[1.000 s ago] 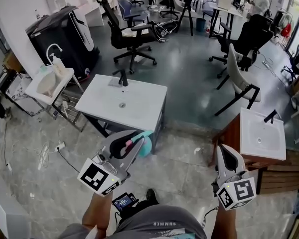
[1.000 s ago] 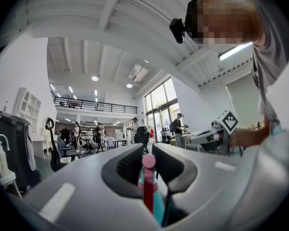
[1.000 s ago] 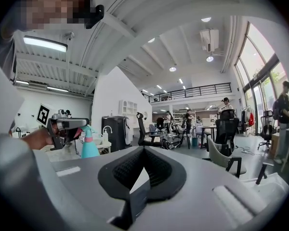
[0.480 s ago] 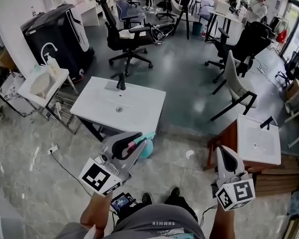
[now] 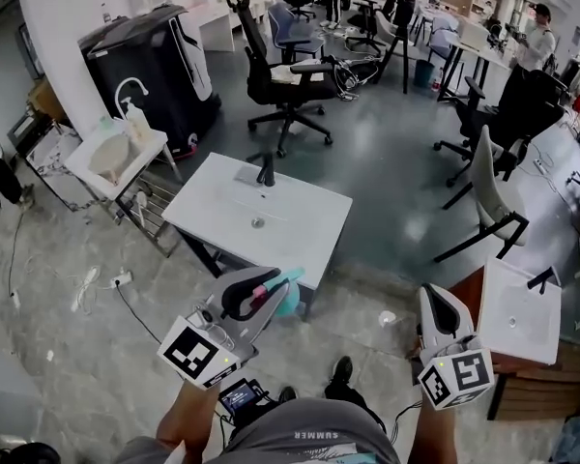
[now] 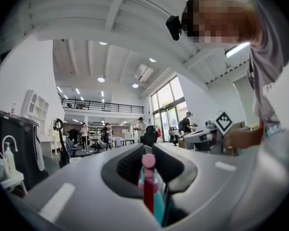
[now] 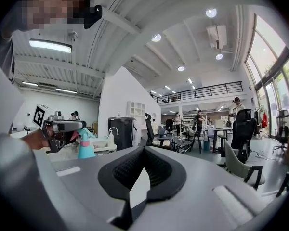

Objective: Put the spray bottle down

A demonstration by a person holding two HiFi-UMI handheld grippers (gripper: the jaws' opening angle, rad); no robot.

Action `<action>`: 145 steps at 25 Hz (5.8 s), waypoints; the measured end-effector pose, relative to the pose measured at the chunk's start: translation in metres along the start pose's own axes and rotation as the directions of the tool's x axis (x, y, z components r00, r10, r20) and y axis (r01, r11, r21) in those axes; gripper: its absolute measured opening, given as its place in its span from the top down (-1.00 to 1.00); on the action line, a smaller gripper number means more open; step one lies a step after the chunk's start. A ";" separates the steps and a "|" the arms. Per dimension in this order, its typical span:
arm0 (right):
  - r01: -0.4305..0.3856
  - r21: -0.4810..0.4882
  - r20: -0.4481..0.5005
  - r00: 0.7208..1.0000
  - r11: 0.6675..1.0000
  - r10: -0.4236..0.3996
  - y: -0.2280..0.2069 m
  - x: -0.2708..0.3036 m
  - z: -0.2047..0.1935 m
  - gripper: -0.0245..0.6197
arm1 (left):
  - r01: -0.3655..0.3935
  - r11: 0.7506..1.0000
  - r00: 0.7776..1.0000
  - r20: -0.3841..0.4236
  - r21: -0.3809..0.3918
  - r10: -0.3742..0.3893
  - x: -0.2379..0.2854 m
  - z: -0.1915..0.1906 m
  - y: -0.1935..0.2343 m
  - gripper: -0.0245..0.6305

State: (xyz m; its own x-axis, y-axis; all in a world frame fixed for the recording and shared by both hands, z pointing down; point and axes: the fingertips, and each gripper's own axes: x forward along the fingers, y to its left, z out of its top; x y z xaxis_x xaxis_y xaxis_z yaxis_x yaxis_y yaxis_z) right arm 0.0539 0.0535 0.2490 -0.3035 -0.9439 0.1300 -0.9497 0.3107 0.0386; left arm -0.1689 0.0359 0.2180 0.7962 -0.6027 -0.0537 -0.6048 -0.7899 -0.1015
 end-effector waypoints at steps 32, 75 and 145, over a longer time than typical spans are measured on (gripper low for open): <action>-0.280 0.061 -0.002 0.960 0.958 0.280 -0.159 0.145 -0.029 0.92 | -0.267 0.963 0.959 -0.097 0.028 0.268 0.169 -0.033 0.035 0.76; -0.094 0.091 -0.081 0.992 0.991 0.101 -0.191 0.207 -0.054 0.92 | -0.121 0.991 0.991 -0.072 -0.058 0.116 0.251 -0.085 0.134 0.76; 0.051 0.186 -0.411 0.911 0.981 0.031 -0.188 0.329 -0.234 0.92 | -0.053 0.966 0.995 -0.096 -0.252 0.030 0.394 -0.350 0.271 0.76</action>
State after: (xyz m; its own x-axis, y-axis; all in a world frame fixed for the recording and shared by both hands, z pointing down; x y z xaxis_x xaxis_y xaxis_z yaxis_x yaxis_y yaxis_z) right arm 0.1501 -0.2897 0.5164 -0.2745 -0.8045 0.5267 -0.9615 0.2363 -0.1402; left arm -0.0256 -0.4555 0.5174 0.7724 -0.6339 0.0394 -0.6315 -0.7598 0.1546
